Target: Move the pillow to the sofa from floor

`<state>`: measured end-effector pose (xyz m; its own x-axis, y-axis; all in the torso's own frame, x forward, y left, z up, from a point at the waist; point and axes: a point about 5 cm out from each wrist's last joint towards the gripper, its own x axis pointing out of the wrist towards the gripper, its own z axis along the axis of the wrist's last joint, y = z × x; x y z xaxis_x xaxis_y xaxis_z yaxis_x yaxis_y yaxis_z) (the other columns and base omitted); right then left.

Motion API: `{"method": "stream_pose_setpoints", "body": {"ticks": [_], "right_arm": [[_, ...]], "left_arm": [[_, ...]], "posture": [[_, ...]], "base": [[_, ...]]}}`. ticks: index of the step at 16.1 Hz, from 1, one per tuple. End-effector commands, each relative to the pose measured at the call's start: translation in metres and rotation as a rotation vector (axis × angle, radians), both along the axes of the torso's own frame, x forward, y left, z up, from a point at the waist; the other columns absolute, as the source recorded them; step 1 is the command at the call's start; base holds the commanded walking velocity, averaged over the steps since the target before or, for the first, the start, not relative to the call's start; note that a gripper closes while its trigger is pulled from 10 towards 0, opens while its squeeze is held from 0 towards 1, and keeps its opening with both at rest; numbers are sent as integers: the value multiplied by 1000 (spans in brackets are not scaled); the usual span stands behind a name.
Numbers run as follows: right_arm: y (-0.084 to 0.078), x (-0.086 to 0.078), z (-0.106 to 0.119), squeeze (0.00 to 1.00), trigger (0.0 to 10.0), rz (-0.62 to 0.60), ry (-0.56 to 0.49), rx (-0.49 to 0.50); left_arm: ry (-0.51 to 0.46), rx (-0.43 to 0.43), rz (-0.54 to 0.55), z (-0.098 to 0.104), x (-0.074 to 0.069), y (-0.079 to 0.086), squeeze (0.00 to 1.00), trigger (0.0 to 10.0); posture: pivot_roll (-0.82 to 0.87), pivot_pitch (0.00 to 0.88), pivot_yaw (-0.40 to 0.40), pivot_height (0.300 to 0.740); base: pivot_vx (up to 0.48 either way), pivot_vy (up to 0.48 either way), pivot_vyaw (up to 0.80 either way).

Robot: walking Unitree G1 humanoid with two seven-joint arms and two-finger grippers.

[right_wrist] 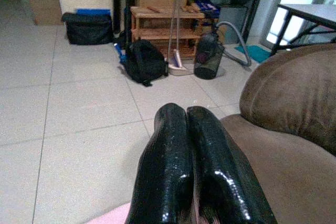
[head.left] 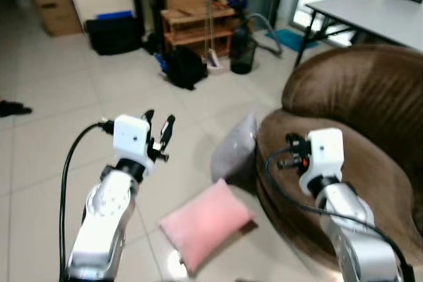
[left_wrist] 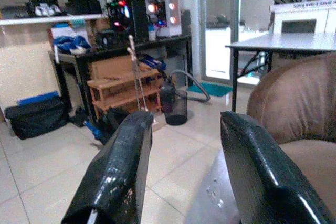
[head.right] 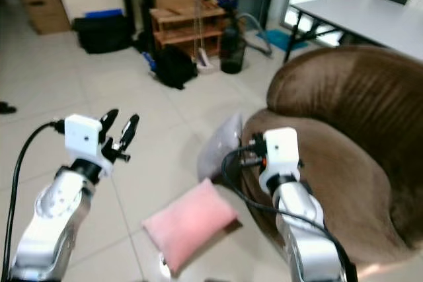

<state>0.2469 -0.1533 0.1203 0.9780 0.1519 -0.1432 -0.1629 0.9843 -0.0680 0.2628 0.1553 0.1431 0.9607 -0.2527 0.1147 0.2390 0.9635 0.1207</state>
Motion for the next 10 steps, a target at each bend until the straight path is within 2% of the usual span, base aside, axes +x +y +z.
{"method": "stream_pose_setpoints", "body": {"ticks": [1, 5, 7, 10], "right_arm": [[-1, 5, 5, 0, 10000, -6, -9, -1], [-1, 6, 5, 0, 10000, -4, -6, 3], [-3, 7, 5, 0, 10000, -10, -4, 1], [-3, 7, 5, 0, 10000, -12, 0, 5]], "left_arm": [[7, -2, 20, 0, 0, 2, 0, 10000], [10, 7, 33, 0, 2, 7, 0, 10000], [5, 8, 43, 1, 4, 9, 0, 10000], [3, 11, 59, 0, 4, 11, 0, 10000]], "posture": [[-18, 16, 13, 740], [-19, 18, 12, 740], [-20, 19, 8, 740], [-18, 28, 1, 740]], "base": [[0, 334, 0], [0, 368, 0], [0, 420, -444], [0, 419, -758]]}}
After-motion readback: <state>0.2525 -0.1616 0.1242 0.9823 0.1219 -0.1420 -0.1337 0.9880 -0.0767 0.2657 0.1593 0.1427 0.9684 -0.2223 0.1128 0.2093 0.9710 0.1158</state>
